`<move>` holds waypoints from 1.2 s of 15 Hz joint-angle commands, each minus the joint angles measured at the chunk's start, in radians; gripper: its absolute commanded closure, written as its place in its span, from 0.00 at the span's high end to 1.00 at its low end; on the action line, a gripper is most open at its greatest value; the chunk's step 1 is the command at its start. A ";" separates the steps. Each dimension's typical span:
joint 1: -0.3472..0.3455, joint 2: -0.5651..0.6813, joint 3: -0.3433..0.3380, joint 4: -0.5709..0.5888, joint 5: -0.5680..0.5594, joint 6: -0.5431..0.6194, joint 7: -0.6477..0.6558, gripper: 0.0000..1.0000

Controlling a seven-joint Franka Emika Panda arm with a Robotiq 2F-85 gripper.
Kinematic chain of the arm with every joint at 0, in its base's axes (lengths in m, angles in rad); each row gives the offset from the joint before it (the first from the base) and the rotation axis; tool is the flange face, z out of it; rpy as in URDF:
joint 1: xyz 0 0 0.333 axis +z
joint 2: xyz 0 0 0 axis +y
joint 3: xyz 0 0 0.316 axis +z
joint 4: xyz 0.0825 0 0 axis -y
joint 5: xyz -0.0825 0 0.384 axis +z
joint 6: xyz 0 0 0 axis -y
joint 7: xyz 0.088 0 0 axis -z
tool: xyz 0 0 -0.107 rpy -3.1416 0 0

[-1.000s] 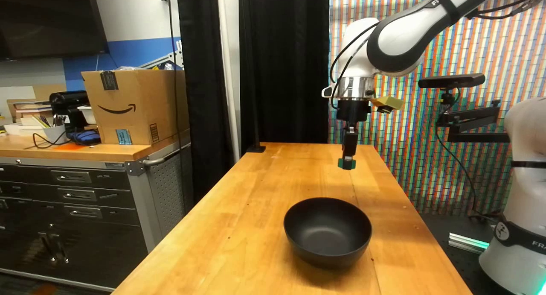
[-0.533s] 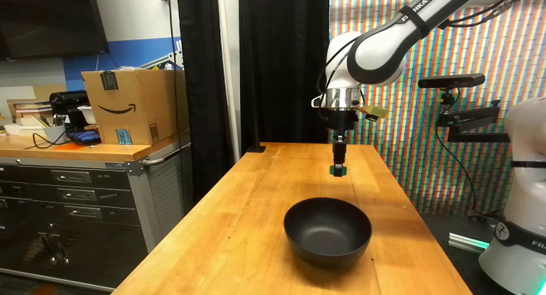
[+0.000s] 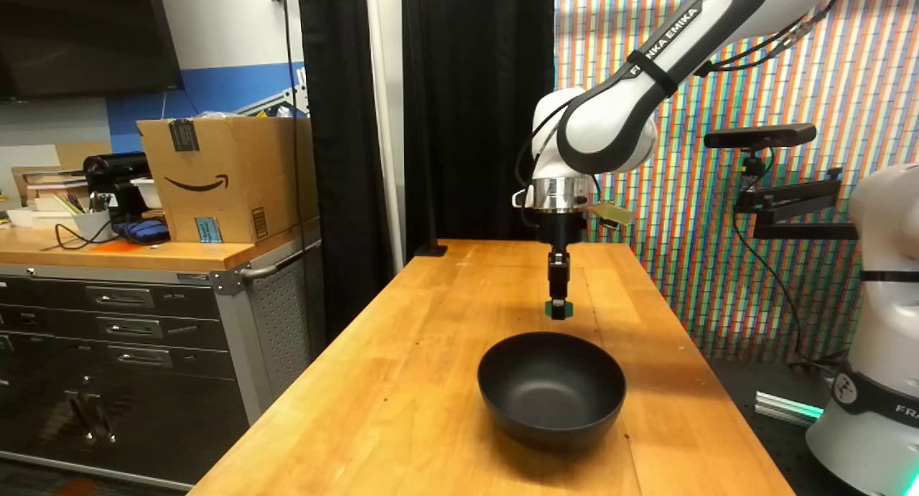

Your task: Take the blue block out of the black bowl

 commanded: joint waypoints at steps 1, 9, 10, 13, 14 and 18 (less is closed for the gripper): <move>-0.027 0.054 0.025 0.043 0.031 0.018 -0.033 0.28; -0.052 0.086 0.043 0.068 0.033 0.018 -0.030 0.27; -0.055 0.089 0.045 0.070 0.032 0.018 -0.030 0.27; -0.061 0.097 0.048 0.078 0.031 0.017 -0.030 0.27; -0.062 0.100 0.049 0.081 0.031 0.016 -0.030 0.27; -0.068 0.115 0.053 0.092 0.034 0.016 -0.031 0.27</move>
